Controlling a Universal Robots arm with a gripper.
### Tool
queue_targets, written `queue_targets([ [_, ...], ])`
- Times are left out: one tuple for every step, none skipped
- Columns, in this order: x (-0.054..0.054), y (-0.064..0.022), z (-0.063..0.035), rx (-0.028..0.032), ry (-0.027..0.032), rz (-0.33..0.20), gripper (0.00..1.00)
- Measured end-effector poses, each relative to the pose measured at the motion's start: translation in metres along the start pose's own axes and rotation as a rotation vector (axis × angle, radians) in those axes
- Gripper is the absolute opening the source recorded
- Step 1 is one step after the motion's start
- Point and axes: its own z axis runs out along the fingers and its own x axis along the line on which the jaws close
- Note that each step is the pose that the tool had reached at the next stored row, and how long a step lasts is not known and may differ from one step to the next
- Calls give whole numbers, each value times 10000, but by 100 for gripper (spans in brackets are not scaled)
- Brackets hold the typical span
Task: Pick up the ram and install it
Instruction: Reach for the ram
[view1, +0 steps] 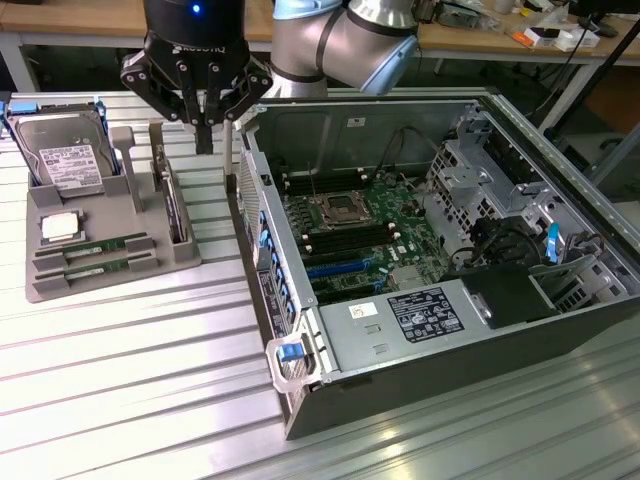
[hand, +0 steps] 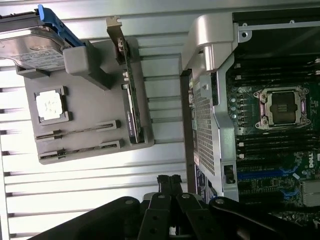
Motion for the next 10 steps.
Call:
queue_targets([
  [7,0,0,0,0,0,10],
  [18,-1,-1,0,0,1,10],
  [30,-2,-1,0,0,1,10],
  [49,-4,-1,0,0,0,10],
  [61,-4,-2,0,0,0,10],
  [79,-6,-2,0,0,1,10],
  [91,-7,-3,0,0,0,10],
  [98,-7,-3,1,0,1,10],
  [106,-8,-3,0,0,1,10],
  [116,-9,-3,0,0,1,10],
])
